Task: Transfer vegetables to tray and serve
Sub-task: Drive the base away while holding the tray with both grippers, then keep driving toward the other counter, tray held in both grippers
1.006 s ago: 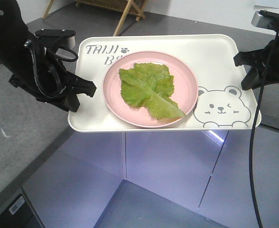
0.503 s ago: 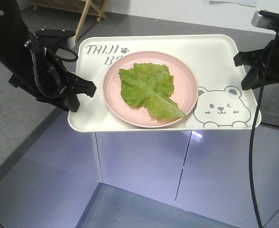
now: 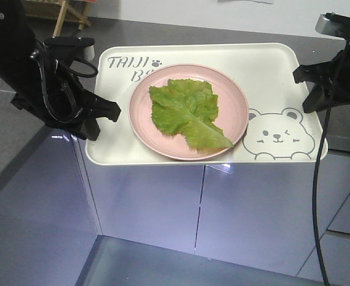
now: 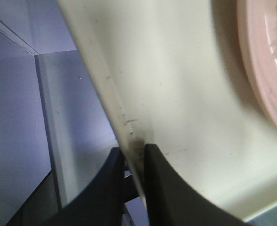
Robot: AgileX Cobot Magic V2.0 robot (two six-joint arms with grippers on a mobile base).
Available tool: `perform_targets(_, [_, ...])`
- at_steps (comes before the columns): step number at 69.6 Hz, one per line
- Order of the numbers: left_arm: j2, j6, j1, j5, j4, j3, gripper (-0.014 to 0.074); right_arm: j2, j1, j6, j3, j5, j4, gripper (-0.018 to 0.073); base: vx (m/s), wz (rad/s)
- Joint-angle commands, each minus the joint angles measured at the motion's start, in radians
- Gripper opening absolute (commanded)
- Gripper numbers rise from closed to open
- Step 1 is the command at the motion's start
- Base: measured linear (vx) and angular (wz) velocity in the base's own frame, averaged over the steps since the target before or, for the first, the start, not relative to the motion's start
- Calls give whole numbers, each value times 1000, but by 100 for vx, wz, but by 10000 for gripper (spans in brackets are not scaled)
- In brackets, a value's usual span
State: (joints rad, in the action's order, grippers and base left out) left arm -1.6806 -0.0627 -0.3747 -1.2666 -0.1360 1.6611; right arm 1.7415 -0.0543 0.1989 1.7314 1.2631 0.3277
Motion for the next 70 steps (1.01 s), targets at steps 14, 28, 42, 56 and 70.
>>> perform_targets(14, [53, 28, -20, 18, -72, 30, -6, -57, 5, 15, 27, 19, 74, -6, 0, -24])
perform_targets(28, [53, 28, -20, 18, -72, 30, -6, -57, 5, 15, 27, 19, 74, -6, 0, -25])
perform_targets(42, [53, 28, -20, 18, -72, 30, -6, -57, 5, 15, 27, 19, 74, -6, -1, -20])
perform_targets(56, [53, 28, -20, 18, -72, 30, -6, -57, 5, 15, 27, 19, 74, -6, -1, -12])
perform_targets(70, [53, 28, -20, 18, -72, 30, -6, -57, 5, 15, 27, 19, 74, -6, -1, -8])
